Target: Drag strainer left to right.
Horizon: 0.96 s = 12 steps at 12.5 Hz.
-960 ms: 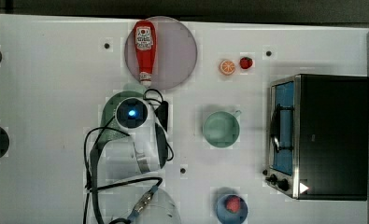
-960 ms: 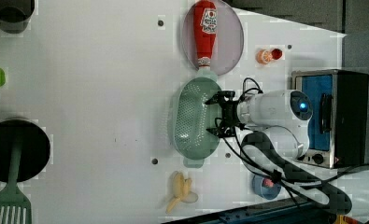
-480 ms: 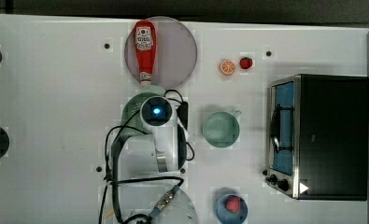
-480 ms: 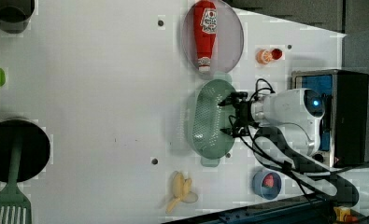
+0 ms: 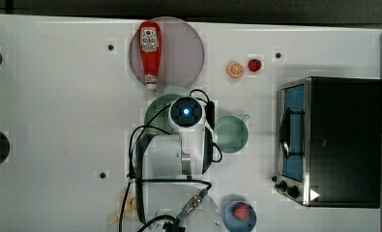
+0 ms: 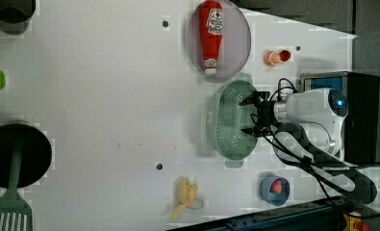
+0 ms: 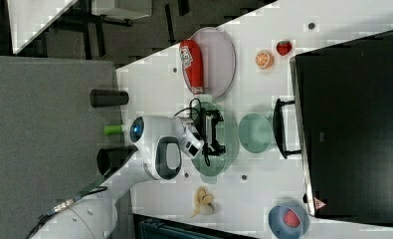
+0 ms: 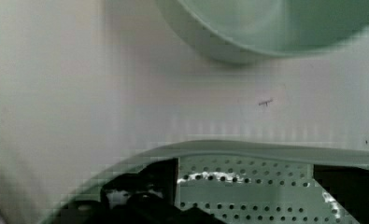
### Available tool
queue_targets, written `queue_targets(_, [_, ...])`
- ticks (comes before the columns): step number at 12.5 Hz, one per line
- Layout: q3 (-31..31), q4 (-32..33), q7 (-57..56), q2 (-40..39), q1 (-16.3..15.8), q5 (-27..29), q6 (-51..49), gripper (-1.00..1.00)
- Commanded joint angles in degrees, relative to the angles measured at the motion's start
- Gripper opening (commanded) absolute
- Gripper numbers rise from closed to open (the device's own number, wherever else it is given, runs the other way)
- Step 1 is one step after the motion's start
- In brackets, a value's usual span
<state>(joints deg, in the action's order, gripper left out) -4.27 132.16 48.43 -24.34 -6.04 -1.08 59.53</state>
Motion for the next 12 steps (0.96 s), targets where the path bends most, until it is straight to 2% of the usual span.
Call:
queue_targets(1, [-2.79,0.4,-8.96,1.58,-0.78,0.44,0.92,1.0])
queue_targets(5, [1.13,-0.07,-14.23,7.28,-1.03,0.44,1.11,1.0])
queue_targets(7, [2.42,-0.73,-21.21,11.55,-1.04,0.45,-1.46,1.0])
queue_targets(10, [1.72,-5.4,-33.63,17.23,-0.78,0.49,-12.24,1.0])
queue_targets(12, [0.95,-12.52,-37.81,19.38,-0.72,0.49,-24.33,1.0])
